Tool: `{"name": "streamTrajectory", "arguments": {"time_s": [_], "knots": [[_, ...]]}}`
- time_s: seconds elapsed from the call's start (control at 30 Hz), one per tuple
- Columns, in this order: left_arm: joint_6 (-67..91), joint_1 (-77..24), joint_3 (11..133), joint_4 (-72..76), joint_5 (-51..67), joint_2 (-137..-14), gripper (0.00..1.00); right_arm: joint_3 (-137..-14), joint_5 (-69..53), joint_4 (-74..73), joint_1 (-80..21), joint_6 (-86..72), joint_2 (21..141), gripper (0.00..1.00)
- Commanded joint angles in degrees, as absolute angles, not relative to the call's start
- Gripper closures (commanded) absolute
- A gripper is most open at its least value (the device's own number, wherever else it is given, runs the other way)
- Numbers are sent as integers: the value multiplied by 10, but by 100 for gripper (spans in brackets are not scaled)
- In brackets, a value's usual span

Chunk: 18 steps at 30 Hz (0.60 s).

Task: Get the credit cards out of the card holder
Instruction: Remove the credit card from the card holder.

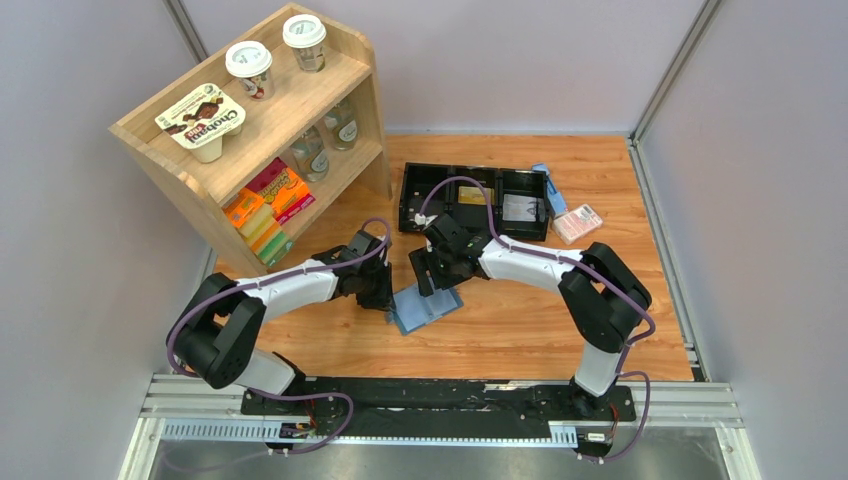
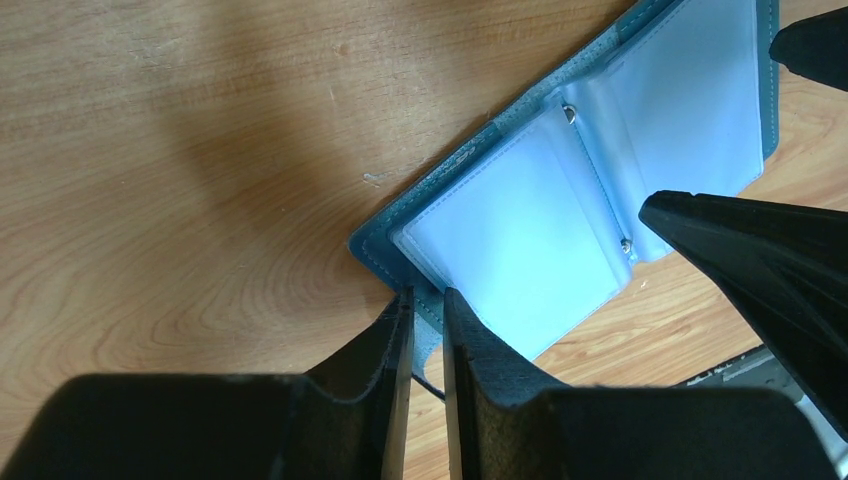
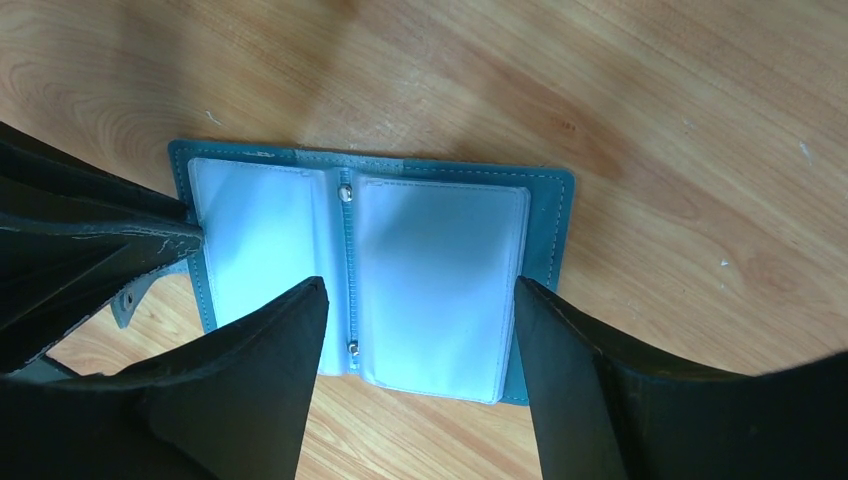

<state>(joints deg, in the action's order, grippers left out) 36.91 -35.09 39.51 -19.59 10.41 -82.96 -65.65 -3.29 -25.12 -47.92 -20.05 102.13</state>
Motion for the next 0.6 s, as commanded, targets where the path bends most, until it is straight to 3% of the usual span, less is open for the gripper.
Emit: {"name": "streamTrajectory", "arguments": {"time_s": [0.0, 0.57], "knots": [[361, -352, 408, -196, 109, -838, 76, -672, -33, -246, -482, -192, 1019, 29], [359, -352, 410, -197, 112, -839, 76, -664, -32, -252, -483, -195, 1034, 32]]}}
